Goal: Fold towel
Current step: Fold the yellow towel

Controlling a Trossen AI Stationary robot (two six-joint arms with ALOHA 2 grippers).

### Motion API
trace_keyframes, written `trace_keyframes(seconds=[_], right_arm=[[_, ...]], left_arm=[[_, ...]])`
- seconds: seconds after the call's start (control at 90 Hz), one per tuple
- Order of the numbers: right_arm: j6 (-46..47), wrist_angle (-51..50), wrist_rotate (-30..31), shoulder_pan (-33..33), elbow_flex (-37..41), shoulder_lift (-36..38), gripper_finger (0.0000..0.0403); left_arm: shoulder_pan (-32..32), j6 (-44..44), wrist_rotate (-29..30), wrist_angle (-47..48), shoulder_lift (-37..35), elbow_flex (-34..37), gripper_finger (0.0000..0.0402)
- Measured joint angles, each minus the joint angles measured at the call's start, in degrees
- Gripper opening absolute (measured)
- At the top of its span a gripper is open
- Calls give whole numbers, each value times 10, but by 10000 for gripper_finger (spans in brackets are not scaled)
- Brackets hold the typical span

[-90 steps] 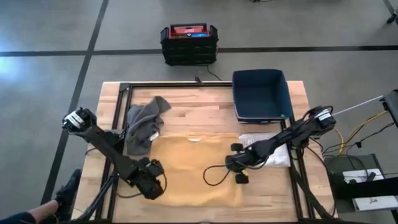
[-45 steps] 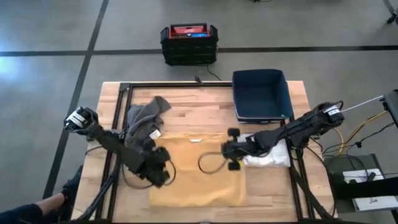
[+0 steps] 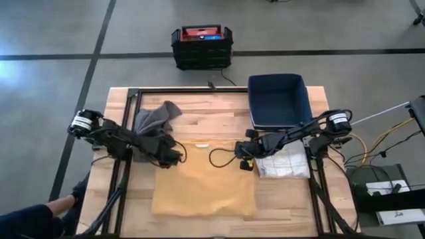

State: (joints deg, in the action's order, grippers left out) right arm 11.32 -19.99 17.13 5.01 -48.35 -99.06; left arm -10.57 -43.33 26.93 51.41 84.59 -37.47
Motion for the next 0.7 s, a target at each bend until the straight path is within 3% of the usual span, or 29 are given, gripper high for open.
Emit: trace_keyframes(seconds=[0.133,0.311,0.522,0.633,0.7], right_arm=[[-20,-4,7,-1,-8,-2,1],[-48,-60,12,-2,-56,52,2],[-63,-75,-77,30,-80,111,2],[-82,-68,-98,36,-88,123,2],[-104,-71,-101,37,-89,122,2]], left_arm=[[0,-6,-19,-10,-30,12,41],[-8,-13,-43,13,-94,-38,38],[-28,13,-52,-29,-165,-82,39],[-26,53,-50,-75,-192,-88,37],[-24,94,-19,-118,-202,-89,35]])
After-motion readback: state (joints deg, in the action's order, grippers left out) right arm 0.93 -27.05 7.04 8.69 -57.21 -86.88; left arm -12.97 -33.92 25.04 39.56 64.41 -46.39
